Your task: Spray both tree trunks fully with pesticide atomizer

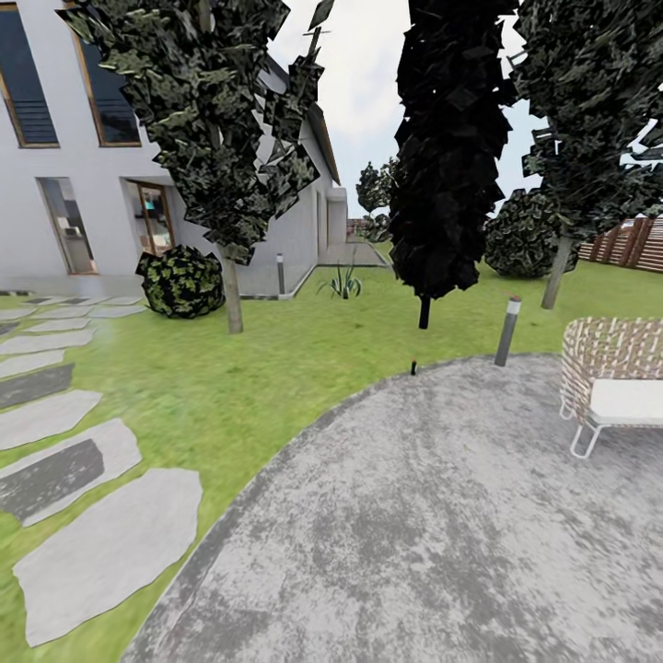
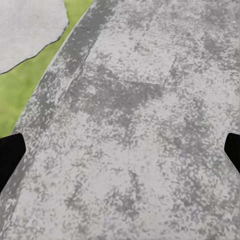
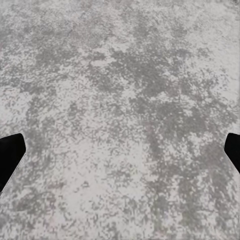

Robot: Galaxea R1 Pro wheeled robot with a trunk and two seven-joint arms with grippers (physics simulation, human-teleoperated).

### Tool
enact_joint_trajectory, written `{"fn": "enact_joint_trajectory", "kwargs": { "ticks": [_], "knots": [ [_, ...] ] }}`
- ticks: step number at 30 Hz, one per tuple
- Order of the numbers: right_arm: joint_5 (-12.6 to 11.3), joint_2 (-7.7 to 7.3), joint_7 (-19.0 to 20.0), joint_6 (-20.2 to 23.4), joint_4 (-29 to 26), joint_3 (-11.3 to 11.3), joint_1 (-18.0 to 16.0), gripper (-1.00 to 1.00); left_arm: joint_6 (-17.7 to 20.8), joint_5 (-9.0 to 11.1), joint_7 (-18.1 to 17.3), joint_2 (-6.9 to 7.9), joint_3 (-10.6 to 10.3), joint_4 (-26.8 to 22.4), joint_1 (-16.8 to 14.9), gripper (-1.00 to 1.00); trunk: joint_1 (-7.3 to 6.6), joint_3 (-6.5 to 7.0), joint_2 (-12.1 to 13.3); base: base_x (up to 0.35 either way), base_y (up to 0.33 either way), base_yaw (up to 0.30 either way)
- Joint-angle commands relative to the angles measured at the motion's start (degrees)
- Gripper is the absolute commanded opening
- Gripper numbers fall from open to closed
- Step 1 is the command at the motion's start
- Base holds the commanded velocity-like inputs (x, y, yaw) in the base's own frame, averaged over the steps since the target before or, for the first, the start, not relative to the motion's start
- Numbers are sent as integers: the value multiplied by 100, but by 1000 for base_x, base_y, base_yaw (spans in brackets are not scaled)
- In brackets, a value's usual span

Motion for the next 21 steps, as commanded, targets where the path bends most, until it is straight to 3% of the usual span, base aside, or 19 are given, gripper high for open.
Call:
{"fn": "enact_joint_trajectory", "kwargs": {
  "ticks": [1,21],
  "knots": [
    [7,1,4,-19,4,-8,-4,100,-20,-7,5,-1,12,6,-4,100,3,-6,-3,338,0,0],
    [-5,27,4,-30,-5,-3,-4,100,-20,-7,5,-10,14,5,-5,100,3,-6,-3,338,0,0]
  ]
}}
